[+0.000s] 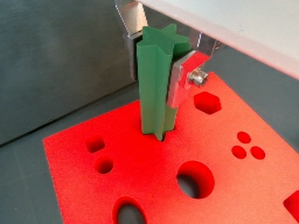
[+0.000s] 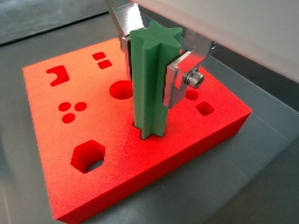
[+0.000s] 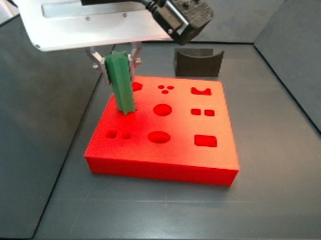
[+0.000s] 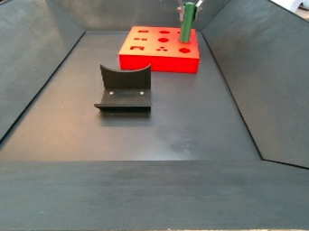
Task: Pick up the star object. Move up. Move to above the board. Insert the star object.
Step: Insert the star object.
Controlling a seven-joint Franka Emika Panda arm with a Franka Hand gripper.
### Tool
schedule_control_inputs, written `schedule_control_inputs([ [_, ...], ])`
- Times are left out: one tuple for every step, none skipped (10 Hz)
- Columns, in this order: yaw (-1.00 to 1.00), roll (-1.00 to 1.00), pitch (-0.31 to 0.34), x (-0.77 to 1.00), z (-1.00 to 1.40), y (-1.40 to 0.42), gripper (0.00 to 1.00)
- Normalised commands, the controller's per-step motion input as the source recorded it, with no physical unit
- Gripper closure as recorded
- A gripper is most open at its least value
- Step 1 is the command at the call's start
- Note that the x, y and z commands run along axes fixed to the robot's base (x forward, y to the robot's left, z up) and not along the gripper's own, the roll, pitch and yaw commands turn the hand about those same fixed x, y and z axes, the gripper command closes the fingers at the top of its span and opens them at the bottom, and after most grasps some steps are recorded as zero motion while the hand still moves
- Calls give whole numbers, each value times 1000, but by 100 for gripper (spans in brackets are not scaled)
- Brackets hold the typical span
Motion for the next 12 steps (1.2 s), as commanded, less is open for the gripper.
schedule_control_inputs([
  [51,311,-66,-146,-780,-217,100],
  [89,327,-163,0,-563,-117,100],
  [0,89,-36,0,-63,-34,100],
  [0,6,0,23,-51,0,100],
  [369,33,0,0,-220,363,100],
  [326,59,0,0,-149,169,100],
  [0,61,0,0,-94,0,100],
  [-57,204,26,0,-517,0,100],
  [-120,214,16,349,-894,0,100],
  [-86,170,0,286,-994,40,100],
  [-46,144,-27,214,-989,97,100],
  [-46,171,0,254,-1000,74,100],
])
